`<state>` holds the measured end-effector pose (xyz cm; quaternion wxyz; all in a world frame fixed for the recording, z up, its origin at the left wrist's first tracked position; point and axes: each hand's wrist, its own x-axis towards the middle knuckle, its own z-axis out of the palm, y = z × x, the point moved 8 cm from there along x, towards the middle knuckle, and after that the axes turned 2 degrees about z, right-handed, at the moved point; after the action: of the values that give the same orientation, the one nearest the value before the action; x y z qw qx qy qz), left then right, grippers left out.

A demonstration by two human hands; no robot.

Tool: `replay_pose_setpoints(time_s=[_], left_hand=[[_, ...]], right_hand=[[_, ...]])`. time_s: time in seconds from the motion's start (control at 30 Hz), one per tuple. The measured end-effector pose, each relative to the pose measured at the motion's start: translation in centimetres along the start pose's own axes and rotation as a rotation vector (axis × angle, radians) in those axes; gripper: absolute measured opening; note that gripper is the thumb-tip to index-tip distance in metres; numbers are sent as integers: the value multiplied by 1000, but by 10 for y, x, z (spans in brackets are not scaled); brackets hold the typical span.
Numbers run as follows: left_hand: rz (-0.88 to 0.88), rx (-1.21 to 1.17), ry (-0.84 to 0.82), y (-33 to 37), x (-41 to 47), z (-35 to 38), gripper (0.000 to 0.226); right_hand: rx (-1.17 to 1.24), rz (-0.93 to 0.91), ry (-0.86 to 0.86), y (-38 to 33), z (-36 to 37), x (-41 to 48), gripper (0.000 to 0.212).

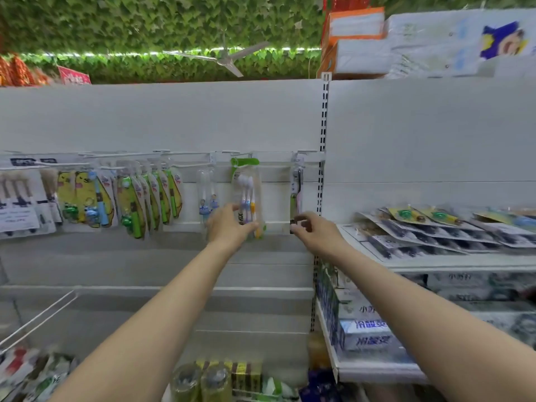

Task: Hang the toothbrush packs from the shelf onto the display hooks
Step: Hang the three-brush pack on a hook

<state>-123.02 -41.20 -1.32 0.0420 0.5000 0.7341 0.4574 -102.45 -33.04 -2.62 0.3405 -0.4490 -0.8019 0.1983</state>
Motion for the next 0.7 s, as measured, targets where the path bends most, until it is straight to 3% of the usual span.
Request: replay_pose_setpoints(time_s=[0.13, 0.23, 0.43, 0.7], left_hand=[[206, 386, -54, 45, -53, 0, 64], [283, 457, -76, 81, -90, 5, 63], [376, 492, -128, 163, -143, 46, 61], [457, 460, -183, 278, -179, 143, 62]], right_hand=[[-439, -117, -26, -12, -63, -39, 50], [-644, -142, 4, -15, -110, -70, 52], [-723, -136, 40, 11, -182, -127, 55], [-680, -72, 23, 115, -288, -156, 58]])
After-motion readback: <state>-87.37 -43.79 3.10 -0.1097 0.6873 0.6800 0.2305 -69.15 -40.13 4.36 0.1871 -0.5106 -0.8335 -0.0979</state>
